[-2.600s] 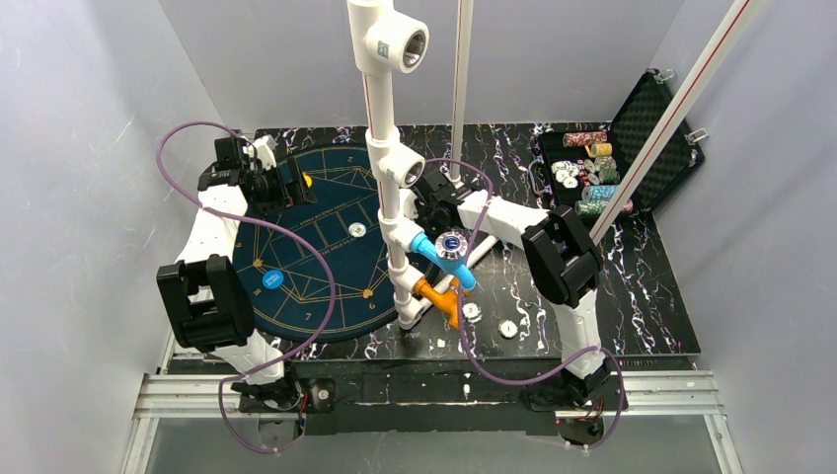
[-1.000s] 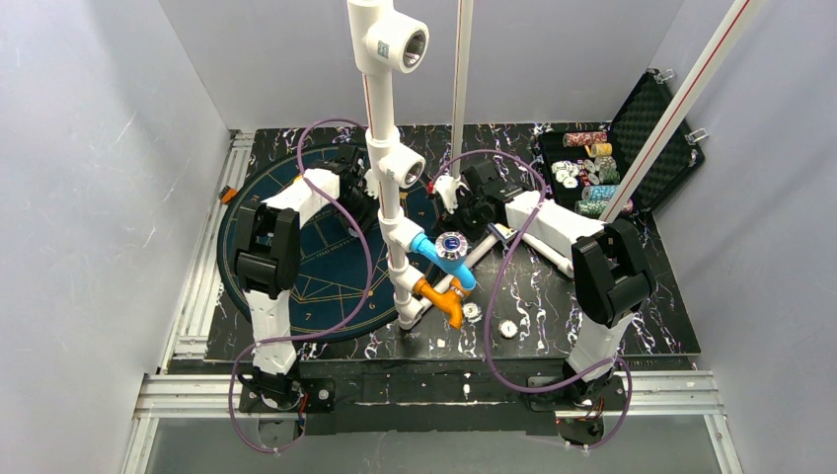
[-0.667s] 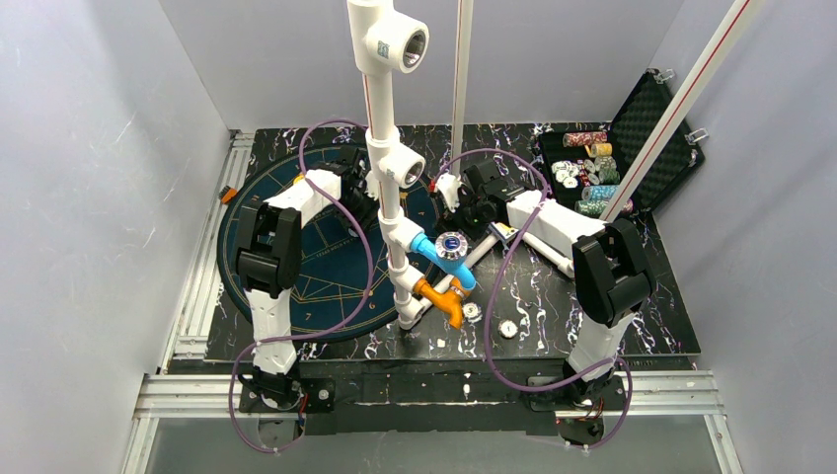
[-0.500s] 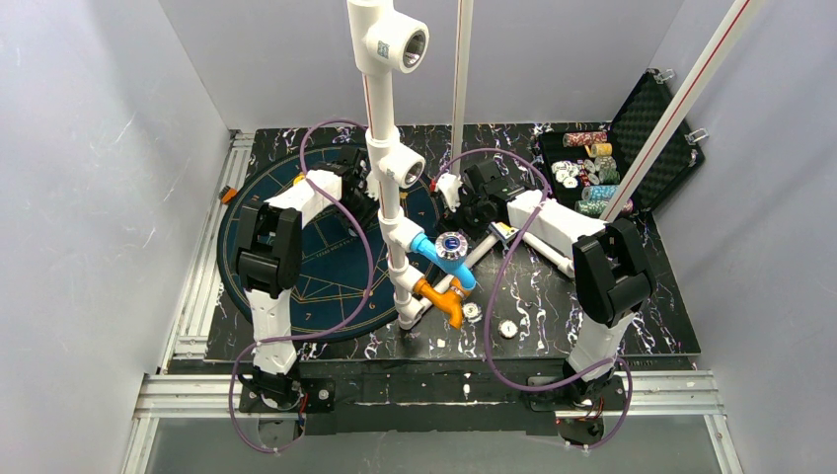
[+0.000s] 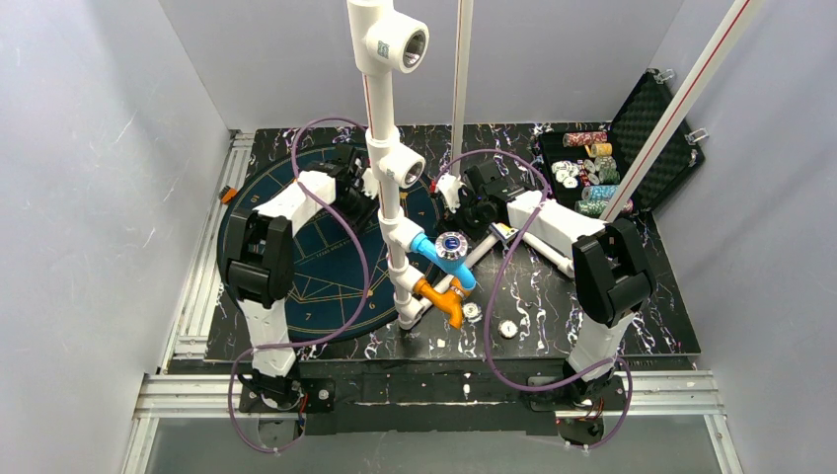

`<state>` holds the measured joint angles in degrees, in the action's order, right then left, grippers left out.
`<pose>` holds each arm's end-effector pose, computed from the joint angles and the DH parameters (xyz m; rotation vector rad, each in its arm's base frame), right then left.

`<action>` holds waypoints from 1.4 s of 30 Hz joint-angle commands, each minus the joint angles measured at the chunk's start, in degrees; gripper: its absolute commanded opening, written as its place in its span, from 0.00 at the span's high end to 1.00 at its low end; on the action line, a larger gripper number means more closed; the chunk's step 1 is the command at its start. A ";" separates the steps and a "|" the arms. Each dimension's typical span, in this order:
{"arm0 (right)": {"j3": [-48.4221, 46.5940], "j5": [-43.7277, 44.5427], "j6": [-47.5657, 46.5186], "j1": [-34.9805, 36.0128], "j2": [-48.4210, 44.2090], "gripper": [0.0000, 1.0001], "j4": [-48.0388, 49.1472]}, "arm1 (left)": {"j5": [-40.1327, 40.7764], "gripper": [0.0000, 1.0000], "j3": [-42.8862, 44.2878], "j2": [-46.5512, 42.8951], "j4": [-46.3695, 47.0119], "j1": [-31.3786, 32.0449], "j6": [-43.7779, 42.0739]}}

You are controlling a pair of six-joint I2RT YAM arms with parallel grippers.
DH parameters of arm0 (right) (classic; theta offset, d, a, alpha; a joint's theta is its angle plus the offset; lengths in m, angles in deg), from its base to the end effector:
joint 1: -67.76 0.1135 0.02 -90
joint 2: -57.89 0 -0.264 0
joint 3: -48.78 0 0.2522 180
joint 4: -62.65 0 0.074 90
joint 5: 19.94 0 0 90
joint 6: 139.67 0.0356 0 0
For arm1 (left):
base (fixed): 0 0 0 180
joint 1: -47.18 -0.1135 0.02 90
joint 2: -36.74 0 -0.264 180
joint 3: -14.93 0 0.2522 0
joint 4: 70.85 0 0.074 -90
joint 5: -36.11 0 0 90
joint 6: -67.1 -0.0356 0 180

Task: Distribute texas hold em gaming equipment

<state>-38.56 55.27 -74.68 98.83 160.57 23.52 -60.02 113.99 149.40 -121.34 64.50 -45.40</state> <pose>0.3244 0.2060 0.2161 -1.2732 2.1683 0.3682 0.3947 -0.1271 0.1994 0.9447 2.5114 -0.1156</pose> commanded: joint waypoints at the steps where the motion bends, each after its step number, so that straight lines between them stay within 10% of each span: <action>1: 0.10 -1.44 0.14 -0.31 -2.38 0.02 1.30 | -4.15 0.65 -1.22 -8.14 -3.51 -1.60 1.17; 26: -0.12 -2.88 0.23 -0.31 -2.26 0.02 0.38 | -10.53 0.69 -32.54 -33.70 -14.77 -34.06 -11.25; 42: 0.28 -2.75 0.05 -0.31 -1.87 0.02 0.40 | -1.84 0.66 -37.86 -29.42 -4.45 -36.48 -11.01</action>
<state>-38.34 53.35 -74.68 98.83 160.57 23.43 -64.35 77.03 118.97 -128.18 28.37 -55.87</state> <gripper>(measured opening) 0.981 0.334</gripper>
